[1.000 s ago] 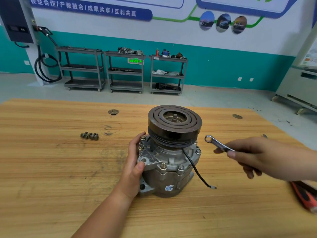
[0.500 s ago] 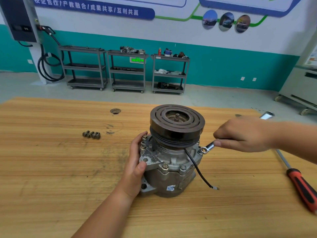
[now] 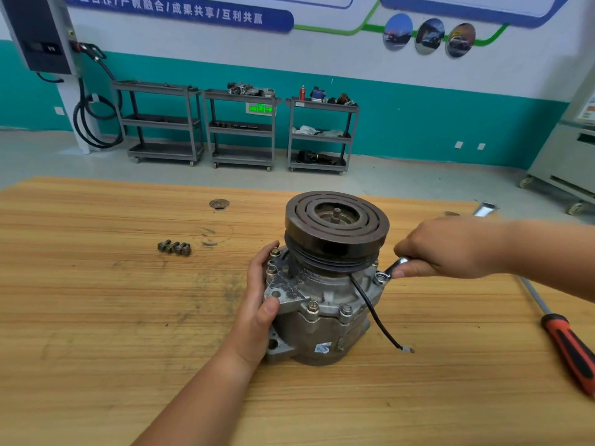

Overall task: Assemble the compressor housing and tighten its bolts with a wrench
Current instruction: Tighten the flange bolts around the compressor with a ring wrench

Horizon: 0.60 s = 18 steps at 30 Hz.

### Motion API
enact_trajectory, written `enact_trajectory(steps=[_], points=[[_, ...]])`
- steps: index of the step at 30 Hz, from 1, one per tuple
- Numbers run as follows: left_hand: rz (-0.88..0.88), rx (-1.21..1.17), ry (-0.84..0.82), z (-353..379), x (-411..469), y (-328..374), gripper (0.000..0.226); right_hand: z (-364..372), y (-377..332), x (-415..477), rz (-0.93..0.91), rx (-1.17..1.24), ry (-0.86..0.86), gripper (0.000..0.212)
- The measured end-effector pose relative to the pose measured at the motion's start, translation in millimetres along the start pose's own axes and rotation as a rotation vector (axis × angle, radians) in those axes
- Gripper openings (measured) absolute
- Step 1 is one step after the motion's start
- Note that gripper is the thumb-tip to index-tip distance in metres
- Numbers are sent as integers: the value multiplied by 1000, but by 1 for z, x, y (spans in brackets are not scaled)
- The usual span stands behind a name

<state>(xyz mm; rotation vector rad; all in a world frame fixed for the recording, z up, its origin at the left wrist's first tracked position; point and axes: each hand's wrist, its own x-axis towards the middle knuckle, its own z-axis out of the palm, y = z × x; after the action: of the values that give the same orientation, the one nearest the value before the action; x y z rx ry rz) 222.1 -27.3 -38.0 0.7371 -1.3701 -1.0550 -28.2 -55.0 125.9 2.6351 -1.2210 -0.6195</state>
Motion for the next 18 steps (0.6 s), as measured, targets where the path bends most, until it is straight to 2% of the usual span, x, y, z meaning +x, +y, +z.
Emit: enact_trajectory(steps=[6,14,18], points=[[-15,-30,14,0,-1,0,82,13,-17,-11,137,2,63,71],[14,1,65,13,-7,4,102,16,-49,-14,522,-11,59,60],[19,-19,81,19,-10,13,105,17,-60,-14,580,-8,124,63]])
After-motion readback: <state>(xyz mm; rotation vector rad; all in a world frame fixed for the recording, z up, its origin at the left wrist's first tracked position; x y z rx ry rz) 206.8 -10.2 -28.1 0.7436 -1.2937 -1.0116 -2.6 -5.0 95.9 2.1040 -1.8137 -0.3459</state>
